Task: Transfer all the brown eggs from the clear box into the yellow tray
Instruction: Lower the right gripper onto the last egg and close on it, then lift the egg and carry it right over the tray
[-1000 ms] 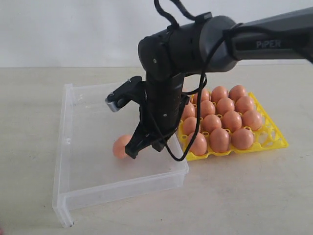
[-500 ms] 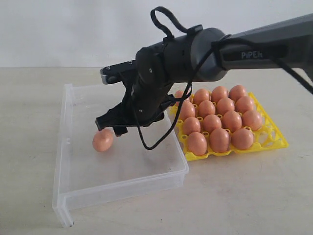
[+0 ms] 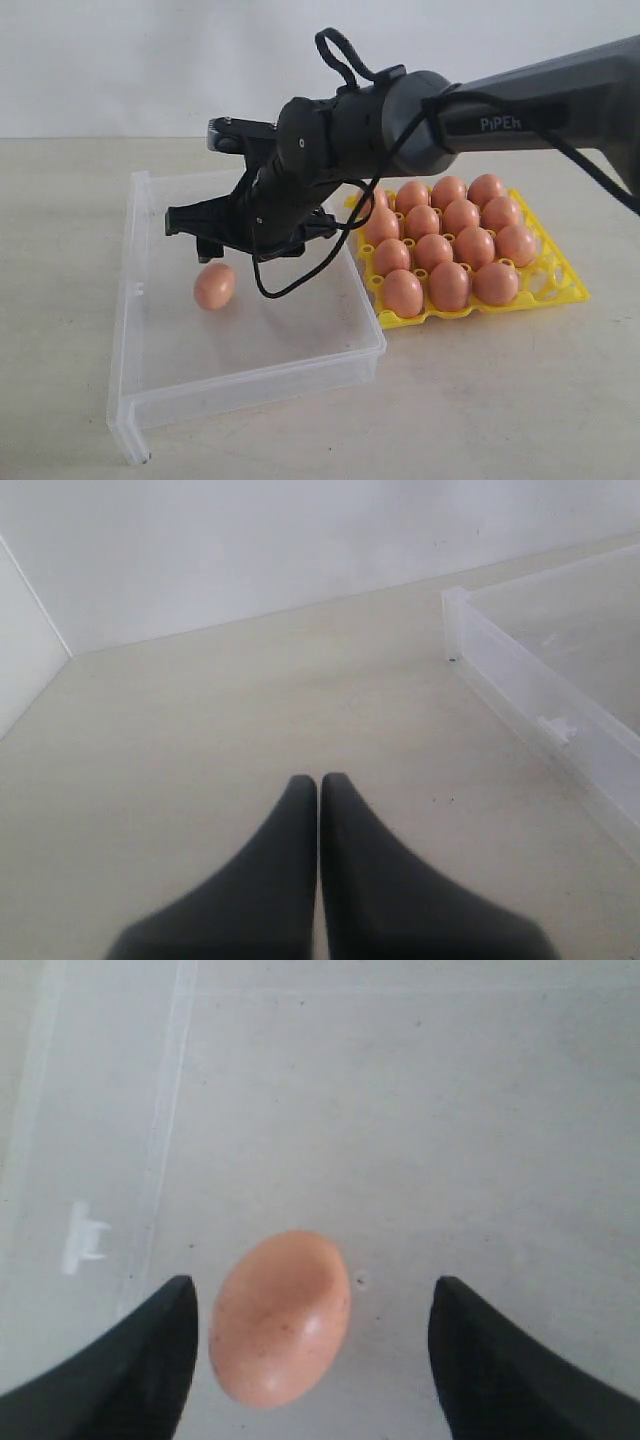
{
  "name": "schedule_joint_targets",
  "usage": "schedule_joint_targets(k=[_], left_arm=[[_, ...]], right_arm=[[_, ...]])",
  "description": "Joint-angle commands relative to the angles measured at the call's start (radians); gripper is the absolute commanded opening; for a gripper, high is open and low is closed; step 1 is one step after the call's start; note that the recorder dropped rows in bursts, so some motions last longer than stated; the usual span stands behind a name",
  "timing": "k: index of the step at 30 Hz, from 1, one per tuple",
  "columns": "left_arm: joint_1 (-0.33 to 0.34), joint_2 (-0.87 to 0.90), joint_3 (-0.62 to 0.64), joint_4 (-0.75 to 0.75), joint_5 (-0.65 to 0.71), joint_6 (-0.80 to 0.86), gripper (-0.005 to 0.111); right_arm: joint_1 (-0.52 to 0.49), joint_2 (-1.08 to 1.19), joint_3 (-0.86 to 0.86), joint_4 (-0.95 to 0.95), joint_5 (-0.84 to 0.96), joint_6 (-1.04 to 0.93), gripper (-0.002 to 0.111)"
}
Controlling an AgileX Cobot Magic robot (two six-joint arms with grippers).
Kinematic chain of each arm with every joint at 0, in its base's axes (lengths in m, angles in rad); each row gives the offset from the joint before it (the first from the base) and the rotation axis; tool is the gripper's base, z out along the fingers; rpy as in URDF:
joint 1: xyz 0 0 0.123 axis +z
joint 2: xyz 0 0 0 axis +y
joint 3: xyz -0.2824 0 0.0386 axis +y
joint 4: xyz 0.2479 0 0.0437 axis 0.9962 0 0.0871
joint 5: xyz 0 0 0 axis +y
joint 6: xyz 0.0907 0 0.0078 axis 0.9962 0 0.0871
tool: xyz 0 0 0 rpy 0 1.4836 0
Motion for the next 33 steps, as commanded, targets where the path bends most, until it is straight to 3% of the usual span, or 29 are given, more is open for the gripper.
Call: schedule_joint_targets(k=[1, 12, 15, 18, 23, 27, 30, 33], left_arm=[[-0.004, -0.001, 0.003, -0.002, -0.001, -0.005, 0.001], [-0.004, -0.001, 0.003, -0.002, -0.001, -0.005, 0.001], [-0.004, -0.001, 0.003, -0.002, -0.001, -0.005, 0.001], [-0.004, -0.001, 0.003, -0.002, -0.001, -0.005, 0.001], [-0.004, -0.001, 0.003, -0.002, -0.001, -0.005, 0.001], [-0.004, -0.001, 0.003, -0.002, -0.001, -0.005, 0.001], [-0.004, -0.001, 0.003, -0.002, -0.001, -0.005, 0.001], [-0.004, -0.001, 0.003, -0.002, -0.001, -0.005, 0.001]], right_arm=[[0.01, 0.017, -0.004, 0.011, 0.001, 0.011, 0.063], [0.01, 0.108, -0.004, 0.008, 0.02, 0.049, 0.059], [0.01, 0.108, -0.004, 0.007, 0.008, 0.049, 0.038], [0.01, 0.108, -0.004, 0.007, 0.005, 0.022, 0.0], [0.01, 0.06, -0.004, 0.005, 0.03, -0.056, 0.0], [0.01, -0.033, -0.003, 0.003, -0.089, -0.067, 0.0], [0.026, -0.107, 0.044, 0.003, -0.276, -0.073, 0.0], [0.064, -0.209, 0.265, 0.005, -0.608, -0.073, 0.0]])
